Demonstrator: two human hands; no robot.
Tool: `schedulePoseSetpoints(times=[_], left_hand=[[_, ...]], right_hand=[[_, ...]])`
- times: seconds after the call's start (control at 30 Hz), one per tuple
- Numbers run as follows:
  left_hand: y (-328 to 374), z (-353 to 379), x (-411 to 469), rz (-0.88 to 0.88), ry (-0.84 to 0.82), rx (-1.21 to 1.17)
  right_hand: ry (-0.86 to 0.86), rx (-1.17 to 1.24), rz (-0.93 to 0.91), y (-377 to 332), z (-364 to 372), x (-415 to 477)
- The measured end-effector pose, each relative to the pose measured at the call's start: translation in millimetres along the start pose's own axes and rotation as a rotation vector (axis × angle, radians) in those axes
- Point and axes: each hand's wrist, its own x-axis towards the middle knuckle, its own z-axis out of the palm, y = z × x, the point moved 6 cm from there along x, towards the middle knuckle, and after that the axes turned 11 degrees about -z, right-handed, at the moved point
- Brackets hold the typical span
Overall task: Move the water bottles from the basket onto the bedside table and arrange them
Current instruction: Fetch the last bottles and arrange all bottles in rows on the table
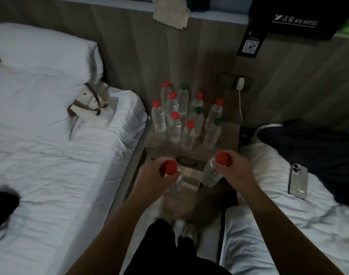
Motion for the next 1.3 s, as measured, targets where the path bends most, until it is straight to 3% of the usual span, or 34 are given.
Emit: schedulePoseSetpoints(times=[0.3,0.53,0.73,1.3], left_hand=[[22,78,103,-0.042,-0.361,0.071],[34,119,171,-0.042,-0.529,0.135],[30,145,210,-0.149,-0.481,0.113],[28,177,243,-0.356,-0.357,0.098]], right_hand=[[0.068,-0.064,0.151,49,-24,73],[0.082,-0.126,0.291,89,-33,127],[-0.003,-0.105,0.347,123,-34,176],[-0.239,-0.016,0.290,159,-31,249]])
